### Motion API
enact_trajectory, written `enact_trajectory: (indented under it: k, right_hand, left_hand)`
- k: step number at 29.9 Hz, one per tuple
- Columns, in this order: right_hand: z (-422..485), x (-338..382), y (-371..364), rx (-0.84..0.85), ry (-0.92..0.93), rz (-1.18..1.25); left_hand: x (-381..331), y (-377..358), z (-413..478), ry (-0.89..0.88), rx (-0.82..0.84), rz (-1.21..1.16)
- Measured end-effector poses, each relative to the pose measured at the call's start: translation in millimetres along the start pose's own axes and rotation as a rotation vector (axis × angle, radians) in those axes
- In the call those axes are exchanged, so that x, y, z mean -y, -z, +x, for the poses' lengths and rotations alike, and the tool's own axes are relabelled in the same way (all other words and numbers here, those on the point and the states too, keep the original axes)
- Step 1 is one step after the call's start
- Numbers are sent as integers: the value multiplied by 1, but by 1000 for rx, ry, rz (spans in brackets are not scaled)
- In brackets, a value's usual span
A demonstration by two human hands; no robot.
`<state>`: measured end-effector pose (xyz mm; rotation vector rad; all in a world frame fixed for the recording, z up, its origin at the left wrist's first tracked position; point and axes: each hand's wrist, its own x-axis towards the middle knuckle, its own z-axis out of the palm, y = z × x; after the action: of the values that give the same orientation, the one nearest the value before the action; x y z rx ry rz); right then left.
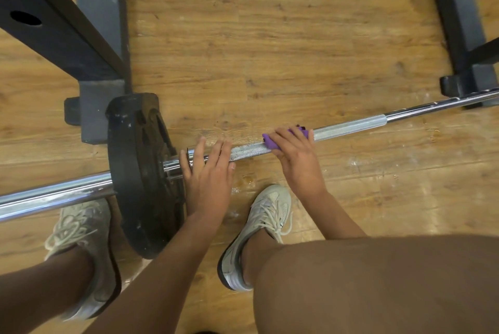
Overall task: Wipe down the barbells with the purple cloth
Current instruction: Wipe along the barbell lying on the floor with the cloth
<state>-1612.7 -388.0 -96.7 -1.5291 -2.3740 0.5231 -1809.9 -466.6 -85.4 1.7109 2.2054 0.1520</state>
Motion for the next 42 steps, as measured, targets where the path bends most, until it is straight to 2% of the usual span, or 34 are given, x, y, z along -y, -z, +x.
enact_trajectory:
  k: [3,5,9,12,16,19,22,29,35,42]
  right_hand:
    - [-5,-6,-1,68,88,-49]
    - [0,-15,5,61,61,-37]
    - [4,-4,5,-62,-26,11]
    - [-4,5,-5,-37,-27,48]
    - [-3,-3,1,6,-29,37]
    - [3,-10,7,-44,-69,19]
    - [5,-14,5,-74,-130,0]
    - [-8,-22,6,28,-5,-13]
    - [-9,-8,-3,-65,-128,10]
    - [-22,-11,1,-42,-99,4]
  left_hand:
    - [0,0,0,1,3,8]
    - [-1,0,0,10,5,3]
    - [-3,7,1,29,46,23]
    - [-17,18,6,70,86,73]
    - [-62,17,24,-44,101,20]
    - [-48,4,23,-62,171,-25]
    - [-29,-10,16,-169,92,25]
    - [-36,-21,11,-134,25,46]
    - [-38,-22,6,-127,40,50]
    - [-40,-19,-4,-132,35,60]
